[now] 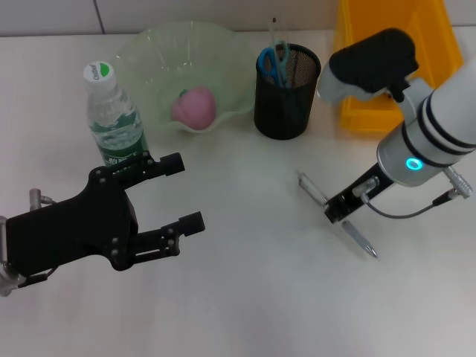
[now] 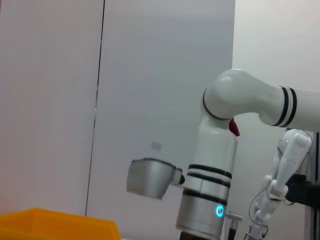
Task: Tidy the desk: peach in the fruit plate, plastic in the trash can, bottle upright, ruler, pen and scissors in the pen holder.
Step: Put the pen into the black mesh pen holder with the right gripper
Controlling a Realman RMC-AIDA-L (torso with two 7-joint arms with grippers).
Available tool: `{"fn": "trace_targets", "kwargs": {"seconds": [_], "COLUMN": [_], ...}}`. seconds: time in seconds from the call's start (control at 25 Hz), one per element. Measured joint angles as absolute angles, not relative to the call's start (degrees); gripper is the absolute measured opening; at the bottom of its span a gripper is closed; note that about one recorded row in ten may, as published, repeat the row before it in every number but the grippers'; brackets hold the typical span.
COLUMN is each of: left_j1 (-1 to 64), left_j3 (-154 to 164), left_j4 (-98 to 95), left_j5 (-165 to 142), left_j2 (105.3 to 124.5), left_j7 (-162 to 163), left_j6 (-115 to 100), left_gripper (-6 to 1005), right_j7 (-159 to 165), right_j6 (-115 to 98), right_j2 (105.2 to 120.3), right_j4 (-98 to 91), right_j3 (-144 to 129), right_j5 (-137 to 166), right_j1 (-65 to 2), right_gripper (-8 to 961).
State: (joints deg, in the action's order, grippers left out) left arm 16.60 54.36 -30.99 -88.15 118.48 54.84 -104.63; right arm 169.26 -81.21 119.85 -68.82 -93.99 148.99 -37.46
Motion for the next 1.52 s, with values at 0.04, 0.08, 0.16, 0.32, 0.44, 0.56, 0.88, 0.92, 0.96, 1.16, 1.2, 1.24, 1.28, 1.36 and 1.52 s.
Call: {"fn": "trace_targets", "kwargs": {"seconds": [0.04, 0.08, 0.16, 0.32, 0.44, 0.56, 0.88, 0.92, 0.96, 1.16, 1.2, 1.24, 1.28, 1.36, 1.52], "left_j1": [16.56, 16.56, 16.55, 16.52, 16.52, 16.55, 16.96, 16.98, 16.98, 17.04, 17.05, 17.06, 17.06, 17.09, 17.14], "left_j3": [54.22, 54.22, 54.18, 54.2, 54.12, 54.04, 54.02, 54.02, 54.02, 53.97, 53.97, 53.96, 53.96, 54.01, 54.22], "left_j4": [-31.02, -31.02, -31.03, -31.03, -31.03, -31.03, -30.83, -30.79, -30.79, -30.92, -30.94, -30.99, -30.99, -31.01, -31.03], "left_j5": [-88.13, -88.13, -88.09, -88.06, -88.05, -88.05, -88.06, -88.06, -88.06, -88.06, -88.07, -88.07, -88.07, -88.07, -88.06], "left_j2": [118.48, 118.48, 118.48, 118.48, 118.47, 118.47, 118.51, 118.53, 118.53, 118.57, 118.57, 118.57, 118.57, 118.57, 118.57], "left_j7": [54.92, 54.92, 54.93, 54.93, 54.91, 54.9, 54.87, 54.87, 54.87, 55.29, 55.37, 55.45, 55.45, 55.47, 55.53], "left_j6": [-104.74, -104.74, -104.76, -104.81, -104.84, -104.85, -104.58, -104.56, -104.56, -104.5, -104.5, -104.54, -104.54, -104.58, -104.73], "left_gripper": [809, 809, 808, 808, 808, 808, 808, 808, 808, 809, 809, 809, 809, 809, 809], "right_j7": [169.23, 169.23, 169.02, 167.73, 165.66, 163.39, 133.7, 126.79, 125.23, 123.21, 123.21, 123.38, 123.38, 123.46, 123.57], "right_j6": [-81.39, -81.39, -81.54, -79.79, -72.64, -65.04, -30.36, -24.57, -22.7, -15.26, -13.95, -10.59, -10.59, -8.57, -4.85], "right_j2": [119.67, 119.67, 119.49, 119.38, 119.36, 119.35, 119.39, 119.38, 119.37, 119.31, 119.31, 119.28, 119.28, 119.27, 119.28], "right_j4": [-72.86, -72.86, -76.24, -84.66, -93.15, -97.55, -89.12, -84.28, -82.36, -74.73, -73.7, -71.04, -71.04, -69.78, -69.0], "right_j3": [-93.55, -93.55, -92.38, -90.14, -90.05, -90.04, -95.61, -98.01, -99.02, -102.78, -103.52, -105.79, -105.79, -107.63, -110.87], "right_j5": [148.45, 148.45, 147.82, 147.58, 147.42, 146.29, 123.76, 118.2, 116.72, 114.18, 114.16, 114.09, 114.09, 114.06, 114.02], "right_j1": [-35.61, -35.61, -34.18, -30.28, -24.84, -20.85, -13.62, -14.27, -14.78, -17.2, -17.68, -19.02, -19.02, -19.82, -20.22], "right_gripper": [117, 117, 117, 117, 117, 116, 116, 116, 116, 117, 117, 117, 117, 117, 117]}}
